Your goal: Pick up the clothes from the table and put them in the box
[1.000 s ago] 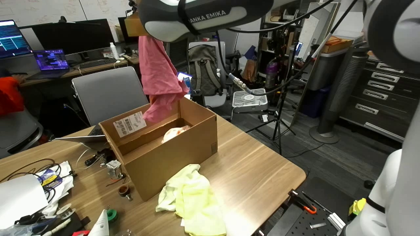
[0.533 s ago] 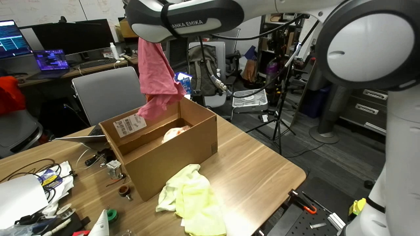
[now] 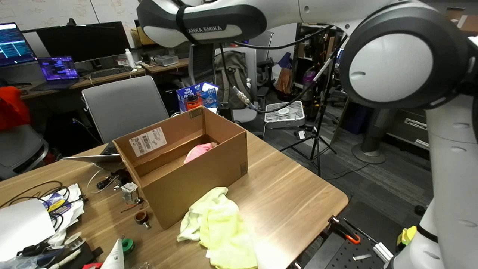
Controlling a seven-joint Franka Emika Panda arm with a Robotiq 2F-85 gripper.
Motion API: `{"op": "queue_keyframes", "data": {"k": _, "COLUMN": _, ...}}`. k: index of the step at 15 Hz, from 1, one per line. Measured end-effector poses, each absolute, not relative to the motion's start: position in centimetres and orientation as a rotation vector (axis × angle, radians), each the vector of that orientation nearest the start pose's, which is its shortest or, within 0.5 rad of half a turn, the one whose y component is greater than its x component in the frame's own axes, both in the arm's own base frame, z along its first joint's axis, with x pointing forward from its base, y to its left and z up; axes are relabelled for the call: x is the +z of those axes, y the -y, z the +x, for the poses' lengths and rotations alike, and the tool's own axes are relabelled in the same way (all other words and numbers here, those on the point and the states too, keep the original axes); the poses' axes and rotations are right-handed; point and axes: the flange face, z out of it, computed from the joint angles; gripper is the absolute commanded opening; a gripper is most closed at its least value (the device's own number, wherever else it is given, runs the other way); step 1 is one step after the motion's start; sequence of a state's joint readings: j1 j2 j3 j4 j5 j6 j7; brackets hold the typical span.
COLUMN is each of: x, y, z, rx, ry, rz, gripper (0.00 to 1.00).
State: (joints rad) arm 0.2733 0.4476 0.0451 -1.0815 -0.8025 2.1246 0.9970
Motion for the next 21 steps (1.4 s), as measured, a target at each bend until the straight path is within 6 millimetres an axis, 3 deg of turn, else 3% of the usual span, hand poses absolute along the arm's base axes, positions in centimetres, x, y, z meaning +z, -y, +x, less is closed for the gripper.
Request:
{"op": "queue_keyframes", "data": {"k": 2, "x": 65.3, "y": -18.5, "z": 69.9, "rx": -1.482, "ry": -0.703, "rz": -2.999, "gripper": 1.00}}
{"op": "queue_keyframes", "data": {"k": 12, "x": 63.5, "y": -18.8, "z": 67.5, "rx": -1.074, "ry": -0.578, "rz": -3.222, "gripper": 1.00}}
{"op": "queue_keyframes", "data": {"k": 17, "x": 63.3, "y": -16.9, "z": 65.2, "rx": -0.896, "ry": -0.545, "rz": -3.283, "gripper": 1.00}}
{"op": "queue_keyframes", "data": {"k": 21, "x": 61.7, "y": -14.8, "z": 63.0, "rx": -0.753, "ry": -0.501, "rz": -3.330, "gripper": 1.00}}
